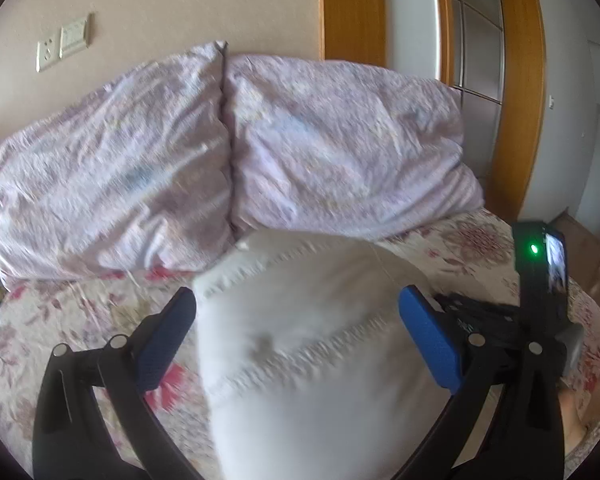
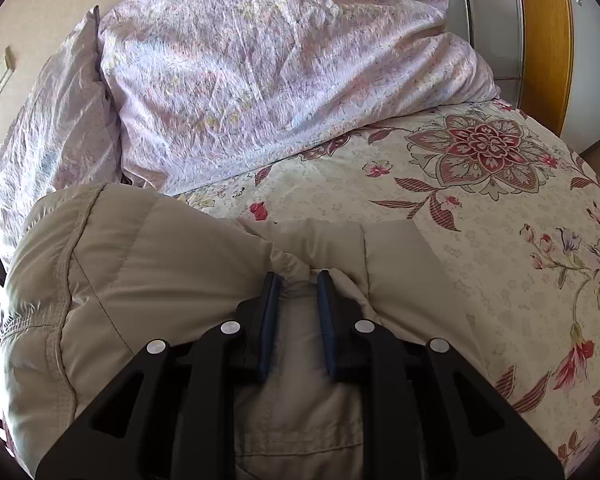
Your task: Fold large clothes
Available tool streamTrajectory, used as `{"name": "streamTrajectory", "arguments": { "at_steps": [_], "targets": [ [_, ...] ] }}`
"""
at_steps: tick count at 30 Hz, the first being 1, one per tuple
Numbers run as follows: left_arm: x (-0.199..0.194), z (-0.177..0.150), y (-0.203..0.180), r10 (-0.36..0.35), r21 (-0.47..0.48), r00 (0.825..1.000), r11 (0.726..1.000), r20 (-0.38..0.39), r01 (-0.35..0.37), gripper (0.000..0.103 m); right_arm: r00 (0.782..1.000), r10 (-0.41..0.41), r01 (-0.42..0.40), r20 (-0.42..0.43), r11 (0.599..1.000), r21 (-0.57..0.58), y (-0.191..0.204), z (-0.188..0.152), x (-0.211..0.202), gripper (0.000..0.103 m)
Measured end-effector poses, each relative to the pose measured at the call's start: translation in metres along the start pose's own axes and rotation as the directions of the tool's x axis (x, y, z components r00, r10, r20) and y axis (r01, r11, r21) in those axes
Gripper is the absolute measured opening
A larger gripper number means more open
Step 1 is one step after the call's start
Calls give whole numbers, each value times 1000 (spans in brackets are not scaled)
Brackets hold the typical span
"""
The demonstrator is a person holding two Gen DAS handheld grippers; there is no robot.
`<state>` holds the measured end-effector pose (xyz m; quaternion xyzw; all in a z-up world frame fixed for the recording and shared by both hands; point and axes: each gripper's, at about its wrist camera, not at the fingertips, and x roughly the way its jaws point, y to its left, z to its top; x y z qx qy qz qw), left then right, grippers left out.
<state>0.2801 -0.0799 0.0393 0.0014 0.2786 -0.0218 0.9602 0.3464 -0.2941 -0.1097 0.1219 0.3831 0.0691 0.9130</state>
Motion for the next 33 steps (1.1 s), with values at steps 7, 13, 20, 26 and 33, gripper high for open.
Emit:
{"name": "streamTrajectory", "arguments": {
  "at_steps": [7, 13, 20, 26, 33],
  "targets": [
    [63, -19, -13, 81, 81, 983, 994, -164, -68, 101, 1000, 7, -7, 16, 1000, 9, -1, 0, -4, 20],
    [73, -21, -10, 77, 65, 979, 996, -189, -66, 101, 1000, -3, 3, 16, 1000, 14, 0, 0, -4, 20],
    [81, -24, -9, 71, 54, 976, 997, -206, -61, 101, 1000, -11, 11, 12, 1000, 12, 0, 1, -2, 20],
    [86, -26, -6, 56, 34, 975, 998, -215, -49, 101, 1000, -20, 20, 9, 1000, 9, 1, 1, -1, 20],
    [91, -26, -3, 52, 21, 974, 999, -221, -48, 101, 1000, -26, 26, 9, 1000, 8, 1, 2, 0, 20]
  ]
}}
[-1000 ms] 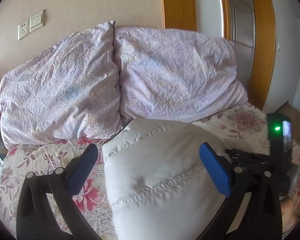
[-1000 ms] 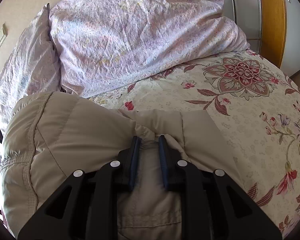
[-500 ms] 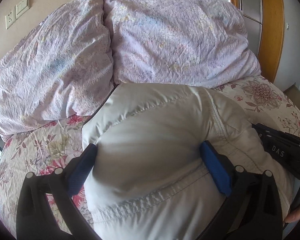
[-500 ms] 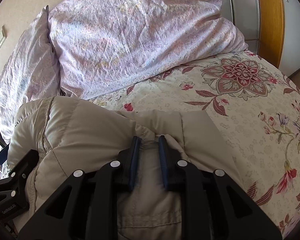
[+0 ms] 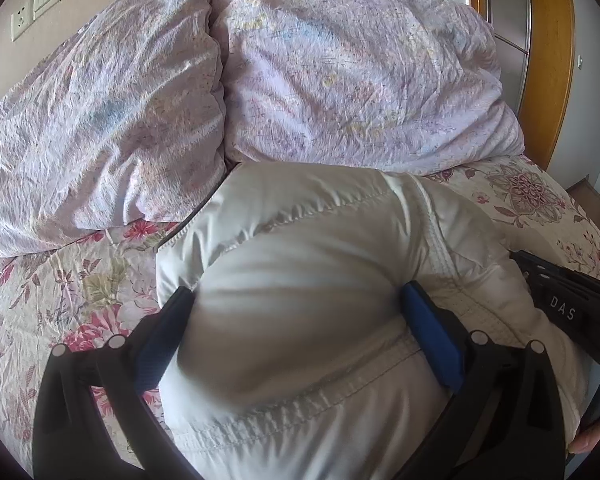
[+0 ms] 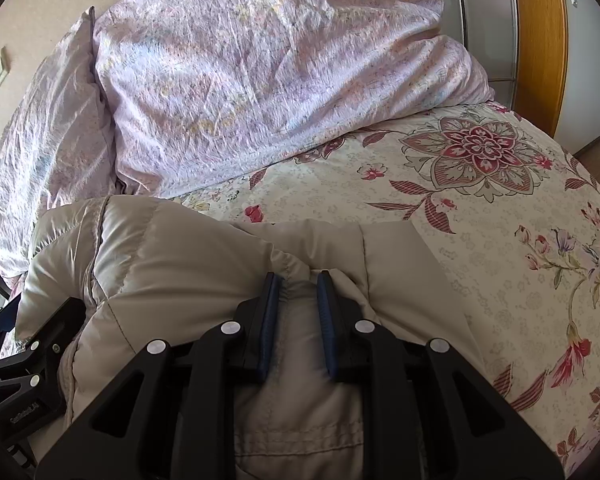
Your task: Fold large clothes
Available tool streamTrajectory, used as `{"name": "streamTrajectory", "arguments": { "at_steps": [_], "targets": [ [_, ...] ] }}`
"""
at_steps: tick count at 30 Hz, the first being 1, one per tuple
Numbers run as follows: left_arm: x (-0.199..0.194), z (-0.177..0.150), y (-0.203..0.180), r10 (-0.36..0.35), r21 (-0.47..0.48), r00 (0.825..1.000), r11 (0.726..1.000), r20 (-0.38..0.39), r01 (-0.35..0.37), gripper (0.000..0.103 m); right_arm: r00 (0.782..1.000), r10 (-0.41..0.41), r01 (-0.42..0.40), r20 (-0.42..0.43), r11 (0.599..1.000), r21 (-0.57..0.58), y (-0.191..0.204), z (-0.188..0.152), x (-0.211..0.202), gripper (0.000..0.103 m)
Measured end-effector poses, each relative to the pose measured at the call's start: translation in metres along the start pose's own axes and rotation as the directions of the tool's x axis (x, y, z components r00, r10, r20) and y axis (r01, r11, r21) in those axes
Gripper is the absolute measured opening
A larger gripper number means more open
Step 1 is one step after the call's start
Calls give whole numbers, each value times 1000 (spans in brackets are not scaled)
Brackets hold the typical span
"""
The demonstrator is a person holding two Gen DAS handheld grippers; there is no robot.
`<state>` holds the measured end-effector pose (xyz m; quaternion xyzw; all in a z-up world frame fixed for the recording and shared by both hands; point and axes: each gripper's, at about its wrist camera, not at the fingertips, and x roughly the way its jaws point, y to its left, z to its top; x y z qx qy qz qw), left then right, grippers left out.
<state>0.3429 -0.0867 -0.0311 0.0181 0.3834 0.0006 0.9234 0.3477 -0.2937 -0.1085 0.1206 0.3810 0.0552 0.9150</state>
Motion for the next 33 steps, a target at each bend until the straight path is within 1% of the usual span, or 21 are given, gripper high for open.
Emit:
{"name": "streamTrajectory", "arguments": {
  "at_steps": [3, 7, 11, 14, 16, 17, 19, 20, 22, 24, 26, 28, 31, 33],
  "targets": [
    [5, 1, 0, 4, -3, 1000, 1000, -10, -4, 101, 1000, -8, 8, 0, 1000, -1, 0, 0, 1, 20],
    [10, 2, -3, 30, 8, 999, 1000, -21, -30, 101, 1000, -24, 24, 1, 1000, -7, 2, 0, 1, 20],
    [10, 3, -6, 66, 16, 998, 998, -14, -66, 101, 999, -46, 46, 14, 999, -11, 3, 0, 1, 20],
    [4, 3, -6, 79, 30, 997, 996, -3, -79, 101, 998, -59, 60, 31, 998, -18, 5, -1, -1, 20],
    [-11, 0, 2, 55, 24, 998, 998, -8, -55, 101, 1000, -24, 25, 14, 999, -25, 2, 0, -6, 21],
    [-19, -2, 7, 28, 6, 1000, 1000, -11, -28, 101, 1000, -6, 6, 8, 1000, -16, -1, 0, -10, 21],
    [-41, -10, 20, -40, -38, 999, 998, 3, 40, 101, 997, 74, -74, 24, 997, 24, -13, -5, -30, 21],
    [-49, -12, 24, -47, -43, 999, 998, 13, 47, 101, 995, 96, -98, 33, 995, 38, -17, -7, -37, 21],
    [-61, -16, 28, -33, -23, 999, 999, 40, 34, 101, 991, 125, -129, 55, 990, 62, -27, -14, -54, 21],
    [-60, -17, 25, -10, 2, 999, 1000, 42, 10, 101, 991, 119, -122, 52, 991, 50, -28, -20, -61, 21],
    [-51, -19, 23, 12, 9, 999, 1000, 32, -12, 101, 995, 93, -94, 37, 995, 25, -25, -24, -59, 21],
    [-42, -23, 23, 3, -8, 1000, 1000, 27, -3, 101, 998, 58, -58, 12, 998, -12, -20, -28, -51, 21],
    [-36, -26, 24, 1, -26, 1000, 1000, 21, 0, 101, 1000, 19, -19, 5, 998, -55, -13, -34, -40, 21],
    [-33, -26, 22, 16, -20, 1000, 1000, 20, -16, 101, 1000, 25, -25, -3, 999, -44, -16, -37, -37, 21]
  ]
}}
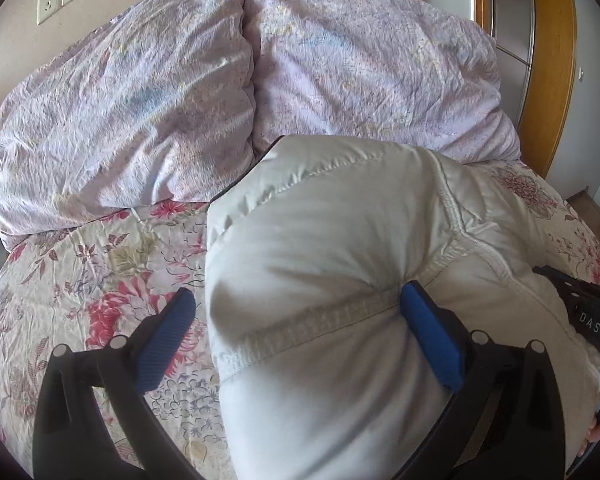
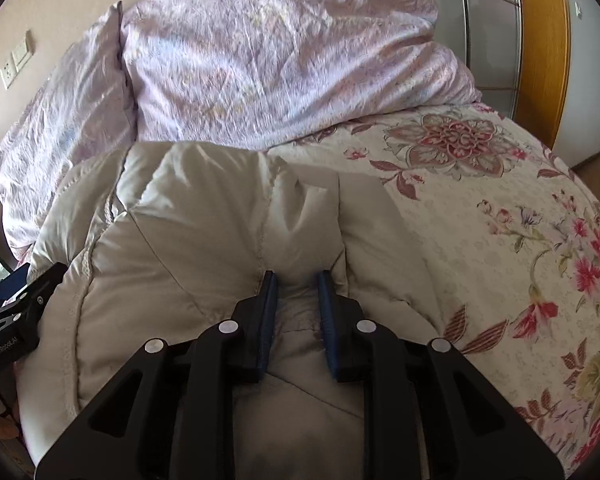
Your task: Fold large clothes
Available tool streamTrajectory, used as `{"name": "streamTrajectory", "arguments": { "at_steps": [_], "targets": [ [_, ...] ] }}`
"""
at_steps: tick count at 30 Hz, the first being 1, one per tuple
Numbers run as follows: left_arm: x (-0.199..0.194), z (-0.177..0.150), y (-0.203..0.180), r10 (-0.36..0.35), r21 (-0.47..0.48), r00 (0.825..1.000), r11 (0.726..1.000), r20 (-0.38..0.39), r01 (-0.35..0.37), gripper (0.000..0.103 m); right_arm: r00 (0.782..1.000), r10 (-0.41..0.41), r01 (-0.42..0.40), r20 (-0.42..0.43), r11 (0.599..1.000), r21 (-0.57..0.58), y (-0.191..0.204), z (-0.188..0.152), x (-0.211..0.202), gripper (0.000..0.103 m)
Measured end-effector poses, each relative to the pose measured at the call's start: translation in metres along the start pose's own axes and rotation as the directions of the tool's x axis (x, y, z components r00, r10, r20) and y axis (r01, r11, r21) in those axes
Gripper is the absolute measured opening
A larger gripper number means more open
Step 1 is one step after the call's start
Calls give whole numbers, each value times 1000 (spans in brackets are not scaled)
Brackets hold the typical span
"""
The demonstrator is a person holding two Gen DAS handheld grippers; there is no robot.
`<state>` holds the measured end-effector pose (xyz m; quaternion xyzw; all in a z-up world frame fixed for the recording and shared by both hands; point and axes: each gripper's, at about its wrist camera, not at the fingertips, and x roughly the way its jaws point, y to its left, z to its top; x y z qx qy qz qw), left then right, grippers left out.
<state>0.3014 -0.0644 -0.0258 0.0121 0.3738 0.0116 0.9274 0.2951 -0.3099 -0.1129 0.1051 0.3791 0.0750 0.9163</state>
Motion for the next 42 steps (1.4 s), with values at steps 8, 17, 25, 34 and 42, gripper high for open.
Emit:
{"name": "streamTrajectory", "arguments": {
  "at_steps": [8, 17, 25, 34, 42],
  "targets": [
    [-1, -4, 2, 7, -5, 1000, 1000, 16, -7, 101, 1000, 9, -10, -27, 1000, -13, -2, 1, 2, 24],
    [-23, -12, 62, -310, -173, 946, 941, -91, 292, 101, 985, 161, -155, -68, 984, 84, -49, 28, -55, 102],
    [-7, -20, 90, -461, -300, 877, 863, -138, 406, 101, 866, 397, -287, -305, 893, 348, -88, 18, -2, 102],
    [1, -21, 84, -510, -297, 845, 842, -161, 451, 101, 742, 530, -356, -411, 831, 428, -78, 14, 37, 102],
    [4, -20, 84, -531, -300, 828, 831, -179, 468, 101, 680, 601, -471, -420, 797, 377, -44, 18, 51, 102]
  ]
}}
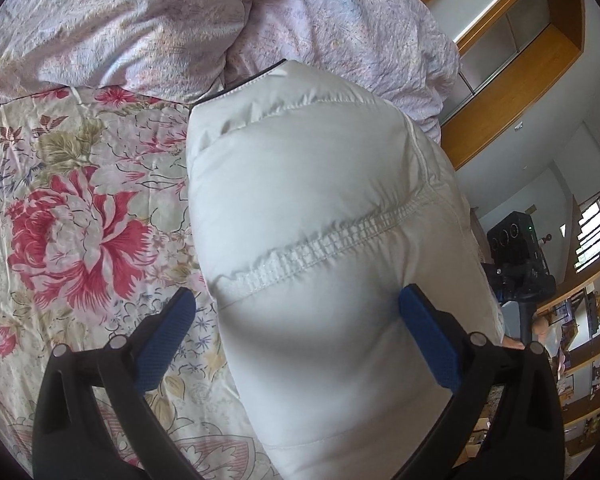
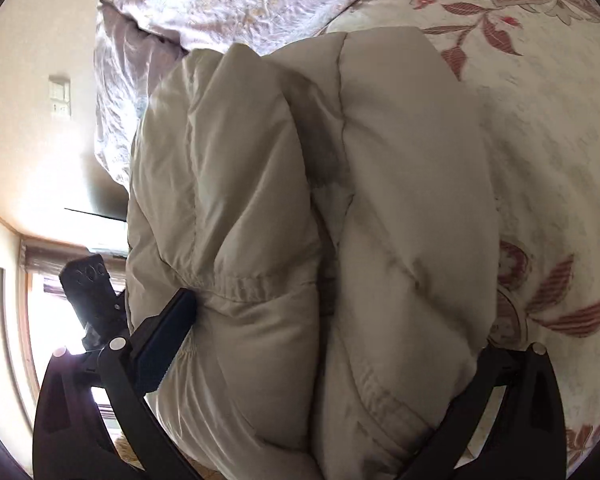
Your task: Fold large clothes
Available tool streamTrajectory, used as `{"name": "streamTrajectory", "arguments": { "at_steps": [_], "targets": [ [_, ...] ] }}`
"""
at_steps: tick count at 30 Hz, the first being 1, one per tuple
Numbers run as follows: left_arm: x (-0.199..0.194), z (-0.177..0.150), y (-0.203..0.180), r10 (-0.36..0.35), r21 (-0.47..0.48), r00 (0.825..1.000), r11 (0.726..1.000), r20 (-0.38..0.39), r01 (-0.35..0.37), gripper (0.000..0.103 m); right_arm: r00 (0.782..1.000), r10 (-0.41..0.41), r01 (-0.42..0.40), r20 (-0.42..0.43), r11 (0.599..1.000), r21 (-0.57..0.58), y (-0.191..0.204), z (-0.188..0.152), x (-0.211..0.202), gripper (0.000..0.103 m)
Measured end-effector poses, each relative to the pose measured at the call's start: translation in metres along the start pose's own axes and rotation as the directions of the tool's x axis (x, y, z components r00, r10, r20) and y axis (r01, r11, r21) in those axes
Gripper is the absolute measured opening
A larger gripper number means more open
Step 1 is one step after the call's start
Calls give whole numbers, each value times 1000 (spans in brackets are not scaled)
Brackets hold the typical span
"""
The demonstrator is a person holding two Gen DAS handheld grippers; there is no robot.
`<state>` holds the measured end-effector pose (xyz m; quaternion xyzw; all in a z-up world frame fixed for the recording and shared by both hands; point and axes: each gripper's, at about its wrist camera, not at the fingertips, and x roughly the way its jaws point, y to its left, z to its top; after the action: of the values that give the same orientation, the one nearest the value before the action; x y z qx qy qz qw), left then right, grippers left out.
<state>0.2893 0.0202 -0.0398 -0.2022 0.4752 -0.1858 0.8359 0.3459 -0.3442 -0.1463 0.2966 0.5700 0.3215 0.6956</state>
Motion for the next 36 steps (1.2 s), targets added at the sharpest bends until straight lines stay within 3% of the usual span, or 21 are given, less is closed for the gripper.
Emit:
{"name": "streamTrajectory", "arguments": {
  "at_steps": [11, 18, 25, 30, 36],
  "targets": [
    [-6, -9, 18, -74, -30, 997, 997, -34, 73, 101, 999, 45, -45, 0, 999, 18, -6, 9, 5, 102],
    [22, -9, 24, -218, -154, 975, 965, -26, 212, 101, 999, 39, -39, 4, 999, 21, -9, 7, 3, 102],
    [34, -7, 26, -256, -199, 966, 950, -46, 242, 101, 999, 47, -47, -2, 999, 7, -7, 3, 2, 102],
    [33, -17, 24, -246, -211, 969, 947, 15, 243, 101, 998, 56, -56, -5, 998, -2, -7, 5, 4, 102],
    [32, -17, 28, -270, -214, 963, 940, 6, 265, 101, 997, 74, -74, -4, 997, -35, -10, 3, 5, 102]
  ]
}}
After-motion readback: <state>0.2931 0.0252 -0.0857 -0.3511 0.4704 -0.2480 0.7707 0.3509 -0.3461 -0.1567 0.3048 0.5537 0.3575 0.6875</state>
